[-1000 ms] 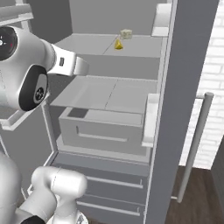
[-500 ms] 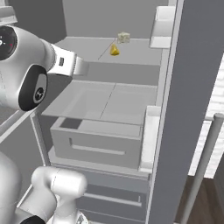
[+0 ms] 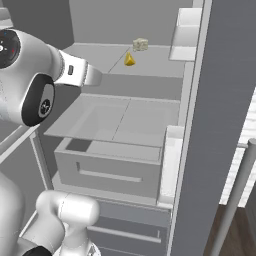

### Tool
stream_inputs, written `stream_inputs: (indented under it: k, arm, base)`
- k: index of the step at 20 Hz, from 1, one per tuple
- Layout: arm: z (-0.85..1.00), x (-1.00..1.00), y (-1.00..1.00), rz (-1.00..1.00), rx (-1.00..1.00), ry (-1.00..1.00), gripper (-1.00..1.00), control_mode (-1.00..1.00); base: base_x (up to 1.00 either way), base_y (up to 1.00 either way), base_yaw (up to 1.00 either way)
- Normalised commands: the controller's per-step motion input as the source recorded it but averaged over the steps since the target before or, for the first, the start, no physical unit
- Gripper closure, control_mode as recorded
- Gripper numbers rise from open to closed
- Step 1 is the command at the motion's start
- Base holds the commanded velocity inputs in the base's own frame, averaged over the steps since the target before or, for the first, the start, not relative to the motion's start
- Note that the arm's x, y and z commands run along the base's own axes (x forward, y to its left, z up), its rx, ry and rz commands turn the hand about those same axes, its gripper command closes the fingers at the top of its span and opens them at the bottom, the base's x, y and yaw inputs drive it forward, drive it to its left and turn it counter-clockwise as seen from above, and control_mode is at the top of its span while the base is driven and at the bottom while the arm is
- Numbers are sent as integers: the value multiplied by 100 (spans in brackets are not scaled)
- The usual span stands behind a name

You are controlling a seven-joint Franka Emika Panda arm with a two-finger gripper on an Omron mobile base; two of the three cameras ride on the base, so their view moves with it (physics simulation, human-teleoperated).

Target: Grab a lemon wedge from the fridge and one ice cube from the ice bowl, and put them in the glass of lemonade.

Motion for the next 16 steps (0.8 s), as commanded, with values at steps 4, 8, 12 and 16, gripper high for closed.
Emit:
stream_inputs:
  k: [4, 8, 12, 16]
  arm:
    - [0, 0, 0, 0, 0, 0, -100, 100]
    - [0, 0, 0, 0, 0, 0, -100, 100]
    - [0, 0, 0, 0, 0, 0, -100, 100]
    - [0, 0, 0, 0, 0, 0, -100, 100]
  base:
    - [32, -2, -4]
    - [1, -18, -18]
    - [0, -10, -31]
    - [3, -7, -22]
